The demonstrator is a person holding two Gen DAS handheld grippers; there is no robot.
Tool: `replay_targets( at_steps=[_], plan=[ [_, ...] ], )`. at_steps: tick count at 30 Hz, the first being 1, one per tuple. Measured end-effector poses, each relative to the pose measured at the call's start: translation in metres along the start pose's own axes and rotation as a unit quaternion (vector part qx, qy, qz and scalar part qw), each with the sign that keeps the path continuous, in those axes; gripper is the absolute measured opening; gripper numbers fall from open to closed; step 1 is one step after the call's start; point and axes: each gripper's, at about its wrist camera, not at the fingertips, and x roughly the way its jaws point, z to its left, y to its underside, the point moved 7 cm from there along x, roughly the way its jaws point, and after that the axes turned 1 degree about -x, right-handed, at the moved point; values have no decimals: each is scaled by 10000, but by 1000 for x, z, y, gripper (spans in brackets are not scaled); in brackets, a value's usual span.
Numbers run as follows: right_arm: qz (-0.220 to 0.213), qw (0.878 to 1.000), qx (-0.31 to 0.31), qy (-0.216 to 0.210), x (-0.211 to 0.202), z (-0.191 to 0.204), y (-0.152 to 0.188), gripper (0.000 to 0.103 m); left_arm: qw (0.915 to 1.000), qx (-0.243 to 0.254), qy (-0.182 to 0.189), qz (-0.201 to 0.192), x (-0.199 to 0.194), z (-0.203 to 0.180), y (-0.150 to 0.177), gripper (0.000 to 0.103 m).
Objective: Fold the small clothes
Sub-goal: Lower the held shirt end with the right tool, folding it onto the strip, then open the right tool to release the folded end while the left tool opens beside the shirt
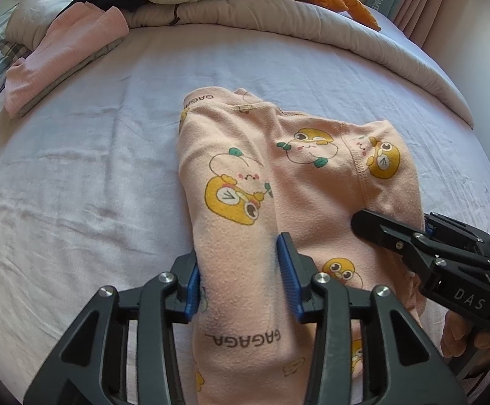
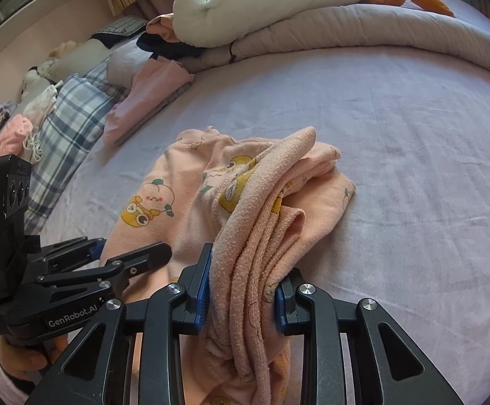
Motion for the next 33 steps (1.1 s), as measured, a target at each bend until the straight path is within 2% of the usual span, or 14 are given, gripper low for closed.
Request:
replay_targets(
  at_steps=[8,12,33],
  plan=[
    [8,9999,106,-42,-1,-4,2,32,10000,-14,-67,-10,0,3,0,49],
    [20,9998,194,-50,-1,-8,3,37,10000,-6,-93,-14,0,4,0,52],
    [31,9995,289,-81,-3,-12,5,40,9999,-60,-160,-1,0,12,-2,62]
  ],
)
